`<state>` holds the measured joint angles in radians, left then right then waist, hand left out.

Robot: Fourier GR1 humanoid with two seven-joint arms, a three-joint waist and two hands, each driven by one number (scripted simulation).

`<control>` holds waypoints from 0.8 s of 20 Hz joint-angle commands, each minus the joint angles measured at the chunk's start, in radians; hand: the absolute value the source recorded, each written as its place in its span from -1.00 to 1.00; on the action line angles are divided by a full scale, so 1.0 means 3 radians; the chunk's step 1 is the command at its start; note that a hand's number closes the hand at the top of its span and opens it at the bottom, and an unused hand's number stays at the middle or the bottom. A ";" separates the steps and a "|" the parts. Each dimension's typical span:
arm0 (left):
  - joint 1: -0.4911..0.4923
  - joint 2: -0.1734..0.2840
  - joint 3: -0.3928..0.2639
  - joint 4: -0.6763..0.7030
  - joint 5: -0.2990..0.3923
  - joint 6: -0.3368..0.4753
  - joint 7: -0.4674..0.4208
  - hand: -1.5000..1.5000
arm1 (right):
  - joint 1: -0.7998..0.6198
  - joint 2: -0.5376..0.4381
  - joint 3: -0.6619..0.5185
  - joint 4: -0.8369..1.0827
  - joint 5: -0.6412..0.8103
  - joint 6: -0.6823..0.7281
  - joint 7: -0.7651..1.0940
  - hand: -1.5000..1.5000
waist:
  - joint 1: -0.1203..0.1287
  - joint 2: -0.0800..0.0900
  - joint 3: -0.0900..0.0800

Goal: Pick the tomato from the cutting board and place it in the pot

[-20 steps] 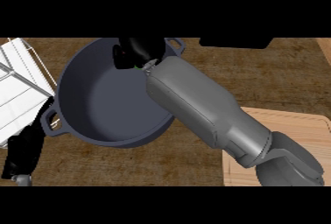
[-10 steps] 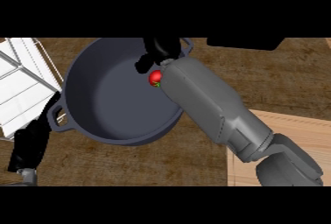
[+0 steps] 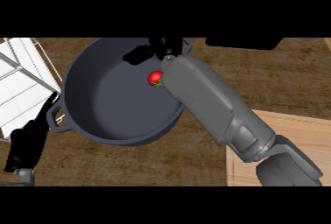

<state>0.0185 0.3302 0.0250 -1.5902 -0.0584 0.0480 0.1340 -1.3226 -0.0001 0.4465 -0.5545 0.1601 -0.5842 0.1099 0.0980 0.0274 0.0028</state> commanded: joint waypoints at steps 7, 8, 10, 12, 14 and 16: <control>0.0073 -0.0092 0.0022 -0.0034 -0.0055 0.0068 0.0061 0.00 | 0.0144 0.0000 -0.0296 -0.0233 -0.0959 0.0135 -0.0553 -1.00 | -0.0167 -0.0058 -0.0010; -0.0057 -0.0026 0.0172 0.0182 0.0013 0.0030 -0.0047 0.00 | 0.0141 0.0000 -0.0380 -0.0131 -0.0994 0.0155 -0.0668 -1.00 | -0.0186 -0.0050 -0.0012; 0.0185 -0.0065 0.0165 0.0130 -0.0029 0.0050 -0.0186 0.00 | 0.0343 -0.0018 -0.0468 -0.0327 -0.0941 0.0429 -0.0654 -1.00 | -0.0287 -0.0084 -0.0010; 0.0120 -0.0105 0.0156 0.0092 -0.0042 0.0076 -0.0026 0.00 | 0.0353 0.0000 -0.0490 -0.0410 -0.0984 0.0520 -0.0629 -1.00 | -0.0292 -0.0086 -0.0010; 0.0173 -0.0106 0.0139 -0.0057 -0.0100 0.0106 0.0049 0.00 | 0.0641 -0.0113 -0.0522 -0.0670 -0.0975 0.0554 -0.0701 -1.00 | -0.0329 -0.0098 -0.0008; -0.0154 0.0101 0.0352 0.0104 0.0071 -0.0059 0.0251 0.00 | 0.0759 -0.0251 -0.0602 -0.0667 -0.1021 0.0704 -0.0885 -1.00 | -0.0340 -0.0086 -0.0008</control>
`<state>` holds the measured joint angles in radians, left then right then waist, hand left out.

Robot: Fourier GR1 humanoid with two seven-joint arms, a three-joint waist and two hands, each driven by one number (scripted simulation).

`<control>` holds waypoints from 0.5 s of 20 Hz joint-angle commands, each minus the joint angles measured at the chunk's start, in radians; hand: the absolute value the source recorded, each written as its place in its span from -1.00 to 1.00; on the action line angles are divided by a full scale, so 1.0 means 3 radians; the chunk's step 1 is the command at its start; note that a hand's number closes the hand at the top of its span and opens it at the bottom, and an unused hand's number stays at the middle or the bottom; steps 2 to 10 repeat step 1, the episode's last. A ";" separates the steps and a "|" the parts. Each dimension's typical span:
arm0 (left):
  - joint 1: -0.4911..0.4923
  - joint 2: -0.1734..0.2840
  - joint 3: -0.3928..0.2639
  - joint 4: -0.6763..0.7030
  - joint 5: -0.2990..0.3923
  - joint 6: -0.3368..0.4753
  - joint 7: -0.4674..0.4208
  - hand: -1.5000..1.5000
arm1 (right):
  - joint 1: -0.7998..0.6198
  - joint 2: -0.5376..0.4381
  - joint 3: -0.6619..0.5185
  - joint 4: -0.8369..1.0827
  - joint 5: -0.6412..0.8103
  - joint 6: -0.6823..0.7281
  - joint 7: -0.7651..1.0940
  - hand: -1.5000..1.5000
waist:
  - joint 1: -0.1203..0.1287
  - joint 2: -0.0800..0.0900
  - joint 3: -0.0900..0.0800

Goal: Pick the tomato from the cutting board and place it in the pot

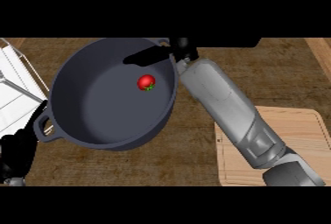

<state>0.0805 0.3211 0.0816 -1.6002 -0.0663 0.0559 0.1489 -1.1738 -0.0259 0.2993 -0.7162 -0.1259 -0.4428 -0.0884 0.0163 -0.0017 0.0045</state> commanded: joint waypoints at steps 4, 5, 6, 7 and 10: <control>0.0007 -0.0003 0.0077 0.0066 -0.0031 0.0024 -0.0024 0.00 | 0.0452 -0.0239 -0.0053 -0.0546 -0.0051 0.0192 0.0013 -1.00 | -0.0095 -0.0014 -0.0014; 0.0007 -0.0003 0.0077 0.0066 -0.0031 0.0024 -0.0024 0.00 | 0.0452 -0.0239 -0.0053 -0.0546 -0.0051 0.0192 0.0013 -1.00 | -0.0095 -0.0014 -0.0014; 0.0007 -0.0003 0.0077 0.0066 -0.0031 0.0024 -0.0024 0.00 | 0.0452 -0.0239 -0.0053 -0.0546 -0.0051 0.0192 0.0013 -1.00 | -0.0095 -0.0014 -0.0014; 0.0007 -0.0003 0.0077 0.0066 -0.0031 0.0024 -0.0024 0.00 | 0.0452 -0.0239 -0.0053 -0.0546 -0.0051 0.0192 0.0013 -1.00 | -0.0095 -0.0014 -0.0014; 0.0007 -0.0003 0.0077 0.0066 -0.0031 0.0024 -0.0024 0.00 | 0.0452 -0.0239 -0.0053 -0.0546 -0.0051 0.0192 0.0013 -1.00 | -0.0095 -0.0014 -0.0014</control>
